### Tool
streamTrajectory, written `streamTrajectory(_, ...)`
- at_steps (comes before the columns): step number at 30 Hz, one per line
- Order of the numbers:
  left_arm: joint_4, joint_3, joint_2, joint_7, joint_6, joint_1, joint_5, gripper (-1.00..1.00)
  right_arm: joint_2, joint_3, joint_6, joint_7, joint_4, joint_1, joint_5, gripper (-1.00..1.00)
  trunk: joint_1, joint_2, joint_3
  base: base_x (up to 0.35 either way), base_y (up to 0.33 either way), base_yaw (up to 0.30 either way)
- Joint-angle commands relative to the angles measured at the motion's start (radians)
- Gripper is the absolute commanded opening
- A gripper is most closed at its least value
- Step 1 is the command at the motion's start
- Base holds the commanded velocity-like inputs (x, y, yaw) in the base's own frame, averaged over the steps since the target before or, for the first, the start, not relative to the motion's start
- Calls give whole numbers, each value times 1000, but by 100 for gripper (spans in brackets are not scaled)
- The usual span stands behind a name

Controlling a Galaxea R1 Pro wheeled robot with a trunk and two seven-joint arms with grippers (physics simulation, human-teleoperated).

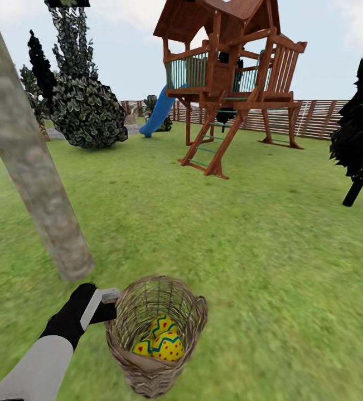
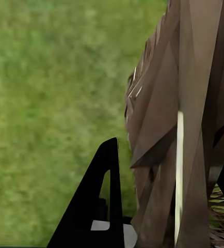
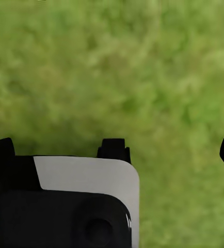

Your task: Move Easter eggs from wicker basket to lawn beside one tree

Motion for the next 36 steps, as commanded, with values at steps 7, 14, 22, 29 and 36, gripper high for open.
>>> streamTrajectory(7,-1,3,1,8,2,-1,22,-100,-1,-9,-6,2,3,-1,10,100,0,-1,-1,0,0,293)
streamTrajectory(14,-1,3,14,8,2,-1,23,-100,-1,-8,-6,2,3,-1,10,100,0,-1,-1,0,0,293)
streamTrajectory(22,-1,3,14,8,3,-1,23,-100,-1,-9,-6,2,3,-1,11,100,0,-1,-1,0,0,293)
streamTrajectory(29,-1,3,14,8,3,-1,23,-100,-1,-8,-6,1,4,-1,11,100,0,-1,-1,0,0,293)
streamTrajectory(36,-1,3,14,8,3,-1,23,-100,-1,-8,-6,2,4,-1,11,100,0,-1,-1,0,0,293)
